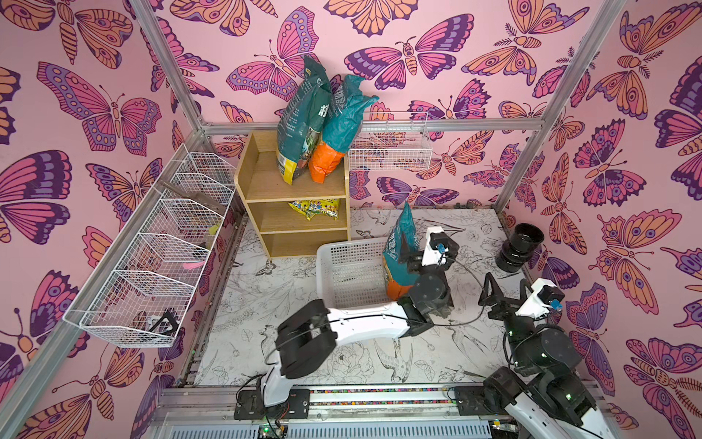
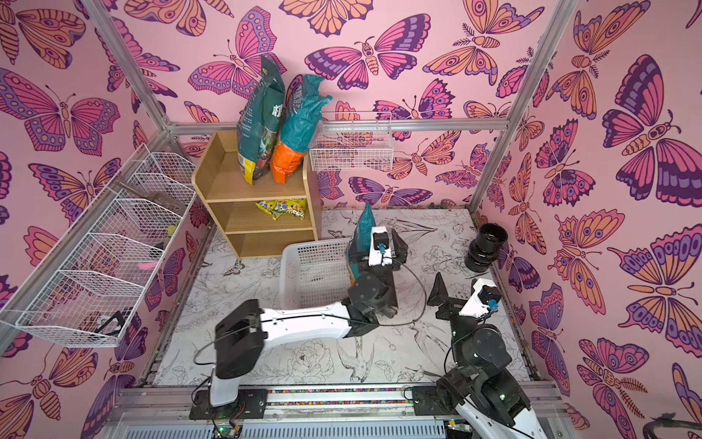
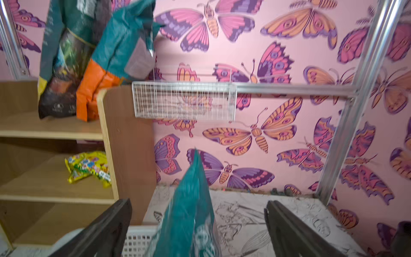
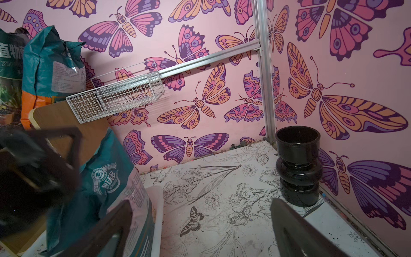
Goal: Take down the fertilizer bag from the shelf
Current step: Place the fertilizer bag in the storage box, then pick up the fertilizer bag from the shelf.
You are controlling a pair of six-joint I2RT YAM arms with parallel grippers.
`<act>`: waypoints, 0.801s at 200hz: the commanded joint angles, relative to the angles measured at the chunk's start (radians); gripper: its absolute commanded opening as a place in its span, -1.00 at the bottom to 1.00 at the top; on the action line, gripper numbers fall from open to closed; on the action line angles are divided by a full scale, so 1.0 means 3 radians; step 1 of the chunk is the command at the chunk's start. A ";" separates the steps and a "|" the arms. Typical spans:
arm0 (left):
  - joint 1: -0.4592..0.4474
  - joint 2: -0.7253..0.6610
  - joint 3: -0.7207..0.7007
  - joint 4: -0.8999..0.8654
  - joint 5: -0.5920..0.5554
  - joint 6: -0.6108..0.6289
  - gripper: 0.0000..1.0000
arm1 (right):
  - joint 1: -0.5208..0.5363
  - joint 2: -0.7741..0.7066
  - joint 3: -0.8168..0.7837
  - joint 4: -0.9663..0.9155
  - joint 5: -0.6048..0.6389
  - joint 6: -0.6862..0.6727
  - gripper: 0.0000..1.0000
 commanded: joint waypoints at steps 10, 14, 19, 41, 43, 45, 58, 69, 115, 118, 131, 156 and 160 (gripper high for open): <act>0.0145 -0.0854 -0.0043 -0.0955 0.0425 -0.0371 1.00 | 0.0005 -0.0046 0.0001 -0.0023 -0.0037 0.0024 0.99; 0.0184 -0.0930 -0.0003 -0.1138 0.0452 -0.0444 1.00 | 0.0005 -0.0046 0.0001 -0.0017 -0.0041 0.0026 0.99; 0.0246 -0.1019 0.0052 -0.1357 0.0485 -0.0544 1.00 | 0.0005 -0.0043 0.0001 -0.0015 -0.0053 0.0024 0.99; 0.0675 -0.1336 0.0304 -0.2307 0.0728 -0.1011 1.00 | 0.0006 -0.0039 -0.0024 0.0045 -0.0127 0.0017 0.99; 0.0727 -0.1358 0.0324 -0.2363 0.0754 -0.1058 1.00 | 0.0005 -0.0034 -0.0027 0.0051 -0.0136 0.0014 0.99; 0.0782 -0.1380 0.0347 -0.2452 0.0784 -0.1108 1.00 | 0.0005 -0.0033 -0.0029 0.0056 -0.0140 0.0015 0.99; 0.1128 -0.1468 0.0492 -0.2804 0.1009 -0.1311 0.98 | 0.0005 -0.0010 -0.0032 0.0084 -0.0170 0.0020 0.99; 0.1361 -0.1464 0.0677 -0.3011 0.1241 -0.1259 0.98 | 0.0005 0.0013 -0.0024 0.0082 -0.0190 0.0028 0.99; 0.2111 -0.0953 0.1823 -0.3895 0.2259 -0.1156 0.98 | 0.0005 0.0176 -0.0089 0.0176 -0.0344 0.0048 0.99; 0.2156 -0.0915 0.1875 -0.3895 0.2296 -0.1163 0.98 | 0.0005 0.0188 -0.0091 0.0177 -0.0332 0.0042 0.99; 0.2314 -0.0673 0.2237 -0.4026 0.2371 -0.1157 0.98 | 0.0005 0.0244 -0.0110 0.0196 -0.0297 0.0035 0.99; 0.2528 0.0015 0.3274 -0.4527 0.2449 -0.1001 0.98 | 0.0005 0.0318 -0.0146 0.0290 -0.0377 0.0020 0.99; 0.2548 0.0128 0.3420 -0.4564 0.2456 -0.0955 0.98 | 0.0005 0.0335 -0.0159 0.0317 -0.0382 0.0014 0.99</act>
